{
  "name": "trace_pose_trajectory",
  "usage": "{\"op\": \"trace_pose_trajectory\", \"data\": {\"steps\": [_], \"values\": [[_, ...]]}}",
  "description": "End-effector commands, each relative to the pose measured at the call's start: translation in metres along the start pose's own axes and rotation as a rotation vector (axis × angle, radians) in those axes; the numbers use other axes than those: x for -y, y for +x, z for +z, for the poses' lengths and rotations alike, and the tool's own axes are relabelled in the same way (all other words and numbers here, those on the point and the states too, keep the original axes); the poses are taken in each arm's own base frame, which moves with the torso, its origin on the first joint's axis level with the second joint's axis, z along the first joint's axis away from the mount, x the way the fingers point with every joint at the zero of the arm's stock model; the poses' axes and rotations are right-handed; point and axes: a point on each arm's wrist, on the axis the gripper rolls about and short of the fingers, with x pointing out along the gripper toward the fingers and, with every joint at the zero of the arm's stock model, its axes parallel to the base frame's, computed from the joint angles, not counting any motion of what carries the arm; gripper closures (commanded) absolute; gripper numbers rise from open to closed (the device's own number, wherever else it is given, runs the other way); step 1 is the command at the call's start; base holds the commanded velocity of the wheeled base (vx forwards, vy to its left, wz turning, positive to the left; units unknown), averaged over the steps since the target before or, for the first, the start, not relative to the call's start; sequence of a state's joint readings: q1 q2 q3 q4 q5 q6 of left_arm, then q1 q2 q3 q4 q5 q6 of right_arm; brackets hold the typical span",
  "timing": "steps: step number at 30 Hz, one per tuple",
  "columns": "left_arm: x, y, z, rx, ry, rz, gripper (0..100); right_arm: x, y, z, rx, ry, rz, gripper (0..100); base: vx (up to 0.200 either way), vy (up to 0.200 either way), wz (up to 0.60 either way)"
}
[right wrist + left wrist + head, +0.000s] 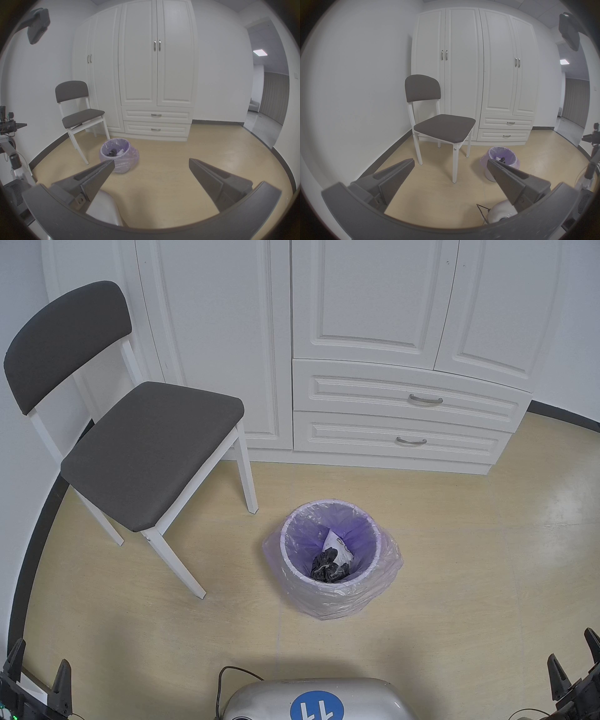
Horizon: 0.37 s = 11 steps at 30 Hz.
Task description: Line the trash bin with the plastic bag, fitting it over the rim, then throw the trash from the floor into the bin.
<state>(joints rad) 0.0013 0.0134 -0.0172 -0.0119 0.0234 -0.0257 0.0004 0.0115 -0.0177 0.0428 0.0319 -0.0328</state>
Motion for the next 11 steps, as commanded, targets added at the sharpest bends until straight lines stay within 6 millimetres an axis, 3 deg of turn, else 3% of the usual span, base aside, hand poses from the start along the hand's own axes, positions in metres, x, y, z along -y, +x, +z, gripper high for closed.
{"op": "trace_pose_trajectory", "data": {"steps": [1,11], "values": [[-0.0001,0.0002,-0.0052,-0.005,0.009,-0.002,0,0.0,0.0006,-0.0039,0.006,0.002,-0.006,0,0.0,0.0,0.0],[0.0,0.0002,-0.0052,-0.005,0.014,-0.003,0,0.0001,0.0006,-0.0036,0.009,0.011,-0.007,0,0.0,0.0,0.0]]}}
